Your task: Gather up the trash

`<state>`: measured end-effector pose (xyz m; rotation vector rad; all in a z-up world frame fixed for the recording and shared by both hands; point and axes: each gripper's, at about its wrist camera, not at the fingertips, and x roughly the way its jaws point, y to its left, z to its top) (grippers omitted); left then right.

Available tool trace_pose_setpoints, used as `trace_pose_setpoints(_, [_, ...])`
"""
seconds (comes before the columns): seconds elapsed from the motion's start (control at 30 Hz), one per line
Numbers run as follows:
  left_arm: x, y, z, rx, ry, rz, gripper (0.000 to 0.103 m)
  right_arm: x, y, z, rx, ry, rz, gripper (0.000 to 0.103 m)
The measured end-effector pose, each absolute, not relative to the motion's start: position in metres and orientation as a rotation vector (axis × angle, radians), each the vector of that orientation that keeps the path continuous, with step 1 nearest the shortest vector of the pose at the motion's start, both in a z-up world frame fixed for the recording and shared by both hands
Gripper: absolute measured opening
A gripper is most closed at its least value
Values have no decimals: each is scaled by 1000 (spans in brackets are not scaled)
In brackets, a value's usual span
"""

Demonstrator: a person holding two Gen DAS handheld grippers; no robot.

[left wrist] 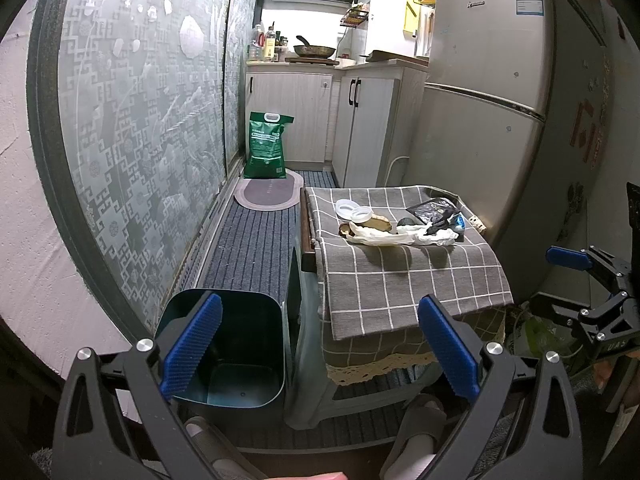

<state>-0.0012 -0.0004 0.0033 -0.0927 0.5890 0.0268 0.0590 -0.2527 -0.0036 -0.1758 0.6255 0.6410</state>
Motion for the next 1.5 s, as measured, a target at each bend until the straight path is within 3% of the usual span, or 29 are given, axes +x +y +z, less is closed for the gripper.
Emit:
trace_pose_setpoints(1.3, [7, -2, 3, -89, 596, 46, 100, 60, -267, -2, -134, 605, 612, 100])
trace_pose_setpoints(1.5, [18, 5, -2, -113, 586, 9, 100, 70, -274, 2, -100, 648, 616, 87])
